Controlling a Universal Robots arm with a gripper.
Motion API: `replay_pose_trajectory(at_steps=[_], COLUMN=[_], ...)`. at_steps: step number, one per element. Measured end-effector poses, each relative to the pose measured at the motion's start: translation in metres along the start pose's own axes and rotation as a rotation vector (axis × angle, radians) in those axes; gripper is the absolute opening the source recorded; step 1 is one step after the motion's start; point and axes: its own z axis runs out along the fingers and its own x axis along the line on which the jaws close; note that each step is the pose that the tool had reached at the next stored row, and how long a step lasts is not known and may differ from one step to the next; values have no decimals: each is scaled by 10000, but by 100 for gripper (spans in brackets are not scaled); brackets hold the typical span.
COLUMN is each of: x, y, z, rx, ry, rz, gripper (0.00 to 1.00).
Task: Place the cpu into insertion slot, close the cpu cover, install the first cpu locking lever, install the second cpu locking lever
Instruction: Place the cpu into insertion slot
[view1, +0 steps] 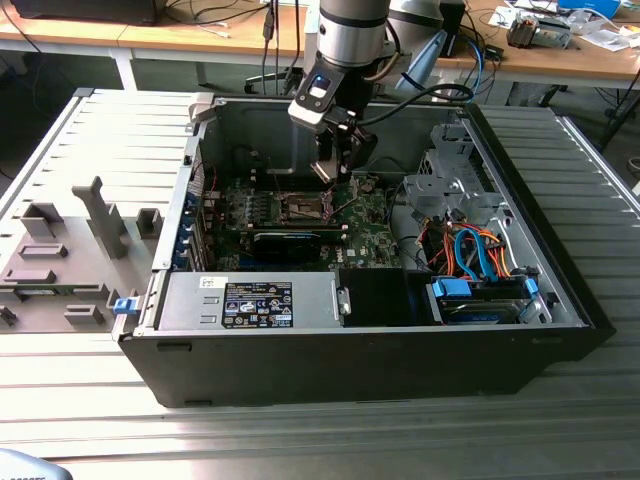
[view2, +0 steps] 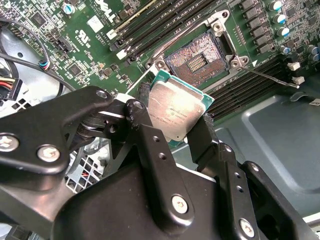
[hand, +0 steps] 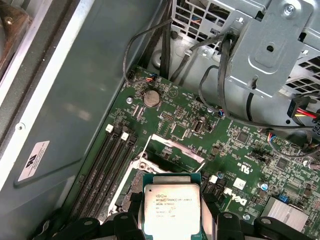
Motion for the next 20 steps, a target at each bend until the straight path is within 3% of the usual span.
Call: replay_pose_trajectory(at_steps=[20], x=[0], y=[0], z=[13], rx=[-3], ry=[-1], rz=[244], gripper=[55])
